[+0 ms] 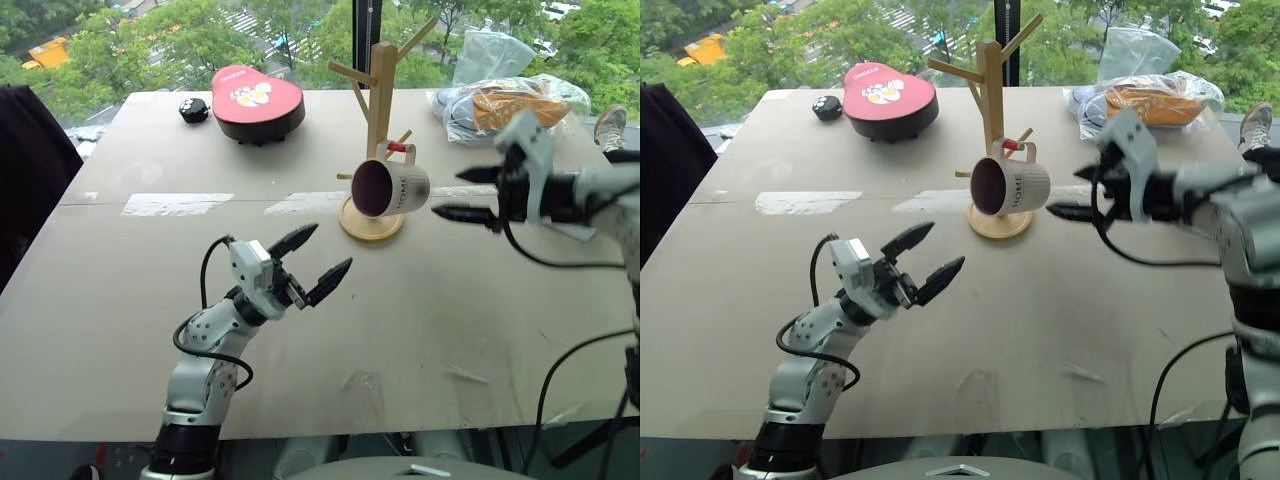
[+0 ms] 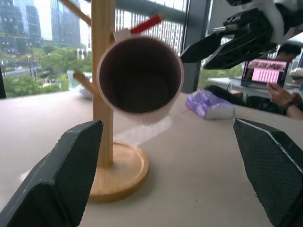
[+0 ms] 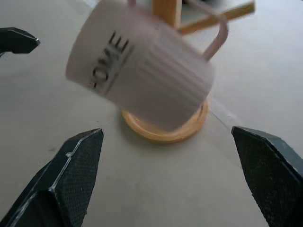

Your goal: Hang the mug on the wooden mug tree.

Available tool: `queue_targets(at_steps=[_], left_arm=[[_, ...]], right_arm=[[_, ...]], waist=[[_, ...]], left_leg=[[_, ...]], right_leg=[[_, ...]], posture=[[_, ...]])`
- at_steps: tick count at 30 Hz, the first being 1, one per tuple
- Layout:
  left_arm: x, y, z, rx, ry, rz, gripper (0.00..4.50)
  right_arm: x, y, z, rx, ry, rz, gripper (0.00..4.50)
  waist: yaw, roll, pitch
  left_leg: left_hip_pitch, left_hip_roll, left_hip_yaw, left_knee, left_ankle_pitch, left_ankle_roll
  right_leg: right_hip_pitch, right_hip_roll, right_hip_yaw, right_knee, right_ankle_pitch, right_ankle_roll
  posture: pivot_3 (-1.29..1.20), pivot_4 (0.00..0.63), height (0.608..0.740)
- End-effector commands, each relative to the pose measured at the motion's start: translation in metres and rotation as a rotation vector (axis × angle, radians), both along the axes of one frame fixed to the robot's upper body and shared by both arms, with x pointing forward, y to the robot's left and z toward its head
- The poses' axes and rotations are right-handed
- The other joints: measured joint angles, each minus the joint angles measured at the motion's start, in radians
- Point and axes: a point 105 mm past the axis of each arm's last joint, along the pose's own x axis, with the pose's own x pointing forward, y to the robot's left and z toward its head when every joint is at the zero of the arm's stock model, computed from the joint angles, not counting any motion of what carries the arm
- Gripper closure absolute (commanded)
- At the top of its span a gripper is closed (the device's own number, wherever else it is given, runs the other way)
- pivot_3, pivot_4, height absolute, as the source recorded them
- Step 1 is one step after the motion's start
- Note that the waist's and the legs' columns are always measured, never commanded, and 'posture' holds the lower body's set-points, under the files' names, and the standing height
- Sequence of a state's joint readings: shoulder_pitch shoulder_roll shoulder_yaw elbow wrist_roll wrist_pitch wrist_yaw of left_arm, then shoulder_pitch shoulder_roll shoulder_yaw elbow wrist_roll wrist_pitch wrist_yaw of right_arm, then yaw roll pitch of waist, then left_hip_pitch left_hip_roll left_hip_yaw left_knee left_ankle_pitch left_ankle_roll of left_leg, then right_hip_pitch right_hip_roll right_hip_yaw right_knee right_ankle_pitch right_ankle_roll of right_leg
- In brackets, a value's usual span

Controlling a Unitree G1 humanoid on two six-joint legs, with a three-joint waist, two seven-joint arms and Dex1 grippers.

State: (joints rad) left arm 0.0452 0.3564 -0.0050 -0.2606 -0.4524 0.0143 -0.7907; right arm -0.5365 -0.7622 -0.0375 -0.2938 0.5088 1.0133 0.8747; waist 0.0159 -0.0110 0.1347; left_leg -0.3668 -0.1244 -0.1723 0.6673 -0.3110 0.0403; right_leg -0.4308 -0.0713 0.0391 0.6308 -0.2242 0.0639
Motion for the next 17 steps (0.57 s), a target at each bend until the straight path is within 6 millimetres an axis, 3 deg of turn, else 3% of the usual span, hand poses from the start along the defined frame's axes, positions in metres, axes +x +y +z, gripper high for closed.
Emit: queue_targets(at_steps=[1,7,12,17], left_arm=[[-0.011,-0.002,-0.014,0.065,0.062,-0.002,0.00],[-0.029,0.011,-0.051,0.229,0.200,0.084,0.00],[-0.040,0.018,-0.064,0.293,0.232,0.140,0.00],[-0.044,0.017,-0.062,0.259,0.242,0.188,0.00]], right_arm=[[-0.014,0.005,-0.007,0.101,-0.160,0.020,0.10],[-0.044,-0.002,-0.070,0.271,-0.174,0.008,0.10],[-0.061,0.000,-0.101,0.309,-0.231,-0.026,0.10],[-0.063,0.001,-0.116,0.270,-0.286,-0.076,0.10]], waist=[[-0.001,0.001,0.001],[-0.002,0.001,0.001],[-0.001,0.005,0.004],[-0.002,0.006,0.004]], left_leg=[[0.000,-0.001,0.001,0.002,0.000,0.000],[0.008,-0.001,0.004,0.002,0.000,0.000],[0.020,0.000,0.004,0.000,-0.001,0.000],[0.022,0.000,0.004,-0.001,-0.001,0.000]], right_leg=[[0.000,-0.001,0.001,0.001,0.000,0.000],[0.003,0.001,0.004,0.007,0.001,0.001],[0.016,0.001,0.004,0.006,0.000,0.001],[0.017,0.001,0.004,0.005,0.000,0.001]], posture=[[0.00,0.150,0.740],[0.00,0.150,0.740],[0.00,0.150,0.740],[0.00,0.150,0.740]])
